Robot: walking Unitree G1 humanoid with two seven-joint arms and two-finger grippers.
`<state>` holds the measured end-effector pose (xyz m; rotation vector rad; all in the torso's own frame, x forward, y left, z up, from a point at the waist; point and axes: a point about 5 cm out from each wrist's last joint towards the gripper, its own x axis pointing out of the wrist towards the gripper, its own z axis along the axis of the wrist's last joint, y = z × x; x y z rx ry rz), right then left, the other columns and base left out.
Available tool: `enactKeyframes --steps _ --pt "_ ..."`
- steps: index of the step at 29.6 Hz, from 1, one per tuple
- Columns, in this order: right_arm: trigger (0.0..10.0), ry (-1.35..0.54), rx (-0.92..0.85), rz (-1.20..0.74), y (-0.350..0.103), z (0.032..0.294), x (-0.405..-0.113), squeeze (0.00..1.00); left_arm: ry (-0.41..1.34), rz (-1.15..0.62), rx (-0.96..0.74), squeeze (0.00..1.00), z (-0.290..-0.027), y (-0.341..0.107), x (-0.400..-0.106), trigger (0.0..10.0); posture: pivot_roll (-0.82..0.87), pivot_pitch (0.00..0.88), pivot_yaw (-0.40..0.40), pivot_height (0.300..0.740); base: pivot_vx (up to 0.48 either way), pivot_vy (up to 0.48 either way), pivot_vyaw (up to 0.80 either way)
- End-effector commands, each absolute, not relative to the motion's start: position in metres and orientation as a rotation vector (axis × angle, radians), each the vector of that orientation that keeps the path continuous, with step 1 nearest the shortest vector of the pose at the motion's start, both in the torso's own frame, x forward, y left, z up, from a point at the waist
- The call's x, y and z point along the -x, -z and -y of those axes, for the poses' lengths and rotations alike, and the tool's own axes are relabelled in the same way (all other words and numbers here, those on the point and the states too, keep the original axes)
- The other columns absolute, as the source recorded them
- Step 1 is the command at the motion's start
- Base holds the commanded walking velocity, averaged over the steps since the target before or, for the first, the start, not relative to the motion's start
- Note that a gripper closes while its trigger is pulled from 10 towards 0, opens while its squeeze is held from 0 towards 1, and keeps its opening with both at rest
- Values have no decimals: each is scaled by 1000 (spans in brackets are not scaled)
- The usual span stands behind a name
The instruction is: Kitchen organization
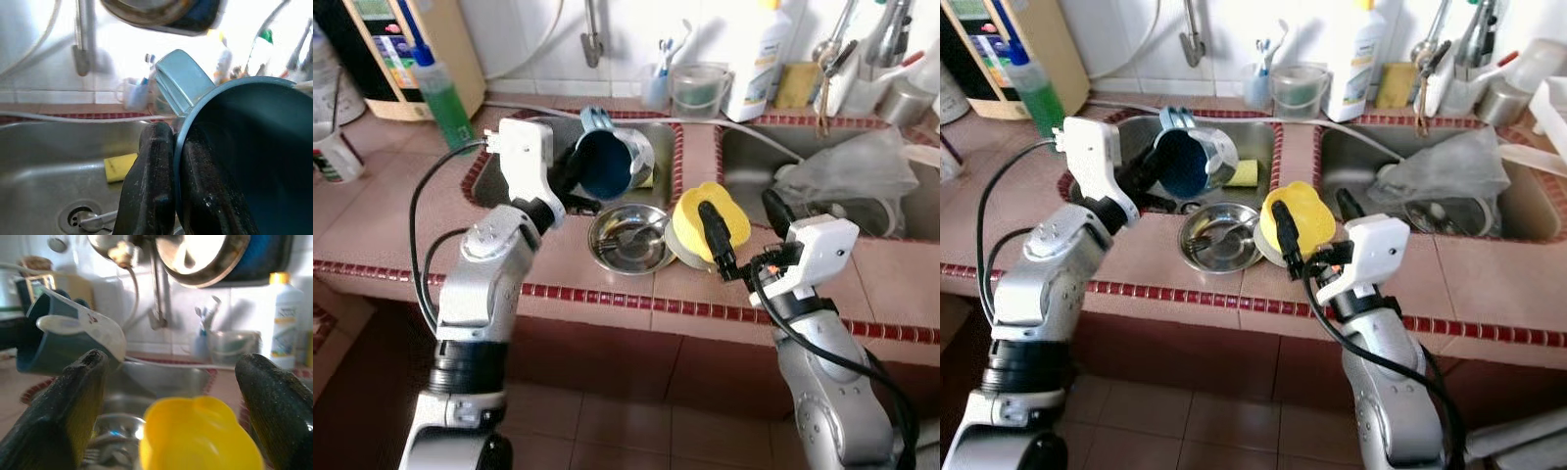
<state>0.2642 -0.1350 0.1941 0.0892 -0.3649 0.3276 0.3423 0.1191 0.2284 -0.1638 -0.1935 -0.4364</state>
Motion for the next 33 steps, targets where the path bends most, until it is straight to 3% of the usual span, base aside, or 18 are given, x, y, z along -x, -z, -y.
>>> enactKeyframes --steps 1,11,33 --pt "10000 -309 -87 371 -194 138 -267 0 406 282 168 0 -123 -239 -336 10000 -121 30 50 740 0 0 0" --pt "10000 -260 -76 358 -193 142 -276 0 384 362 146 0 -123 -234 -326 10000 -110 16 45 740 0 0 0" --pt "10000 -266 -79 370 -193 140 -276 0 396 322 145 0 -118 -227 -329 10000 -114 31 45 740 353 0 0"
